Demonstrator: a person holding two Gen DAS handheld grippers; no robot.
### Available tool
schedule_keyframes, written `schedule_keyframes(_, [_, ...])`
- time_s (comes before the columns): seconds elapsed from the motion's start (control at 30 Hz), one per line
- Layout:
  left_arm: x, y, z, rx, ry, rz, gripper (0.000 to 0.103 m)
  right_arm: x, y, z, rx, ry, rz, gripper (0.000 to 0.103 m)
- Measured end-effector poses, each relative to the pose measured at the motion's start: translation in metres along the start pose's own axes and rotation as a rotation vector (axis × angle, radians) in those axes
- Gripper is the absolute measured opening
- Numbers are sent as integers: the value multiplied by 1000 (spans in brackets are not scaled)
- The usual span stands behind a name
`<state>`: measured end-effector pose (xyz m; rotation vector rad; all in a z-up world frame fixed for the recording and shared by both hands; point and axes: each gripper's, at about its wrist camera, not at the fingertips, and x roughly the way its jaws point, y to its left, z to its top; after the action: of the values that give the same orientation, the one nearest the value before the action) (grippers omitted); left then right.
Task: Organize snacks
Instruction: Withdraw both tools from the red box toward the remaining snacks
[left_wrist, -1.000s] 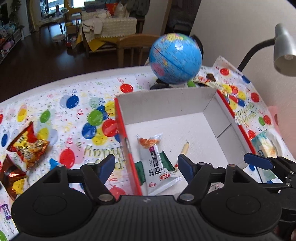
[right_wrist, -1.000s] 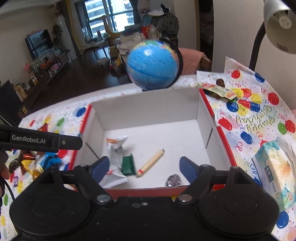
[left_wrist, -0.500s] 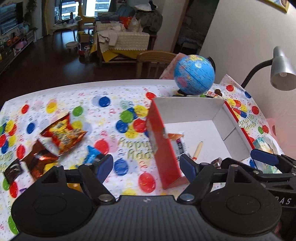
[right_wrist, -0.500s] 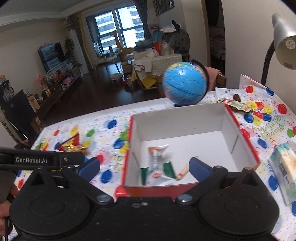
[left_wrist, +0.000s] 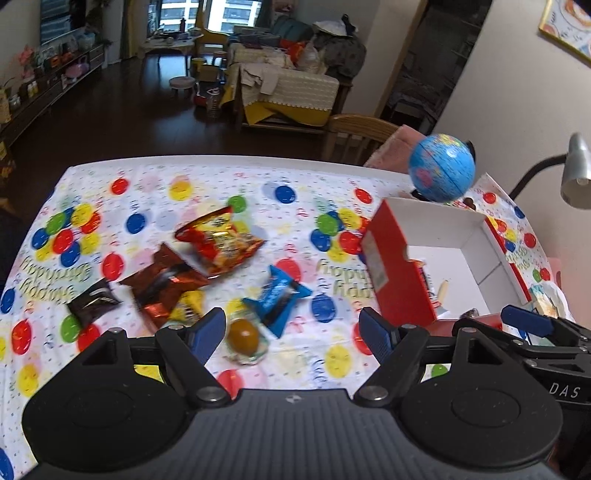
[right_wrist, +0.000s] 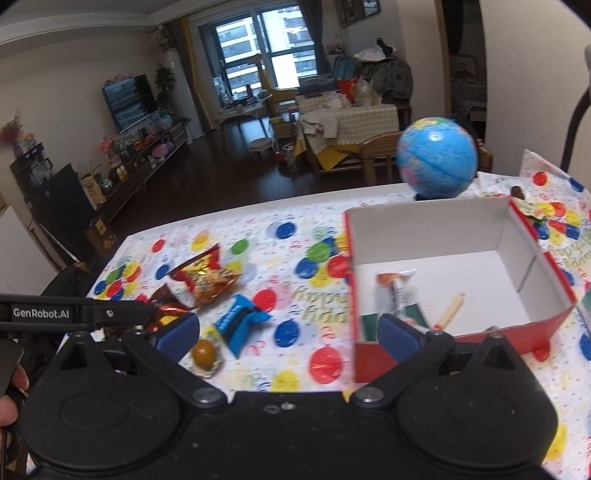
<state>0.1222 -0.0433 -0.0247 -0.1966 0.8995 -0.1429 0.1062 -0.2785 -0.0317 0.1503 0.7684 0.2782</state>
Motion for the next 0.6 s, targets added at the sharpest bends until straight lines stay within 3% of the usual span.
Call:
schedule_keyframes(0.37, [-10, 73, -16, -70, 12, 90, 79, 32, 58, -11, -44, 50, 58, 102])
schedule_keyframes(0.6, [4, 111, -24, -100, 45, 154, 79, 65, 84, -18, -81, 97, 76, 99])
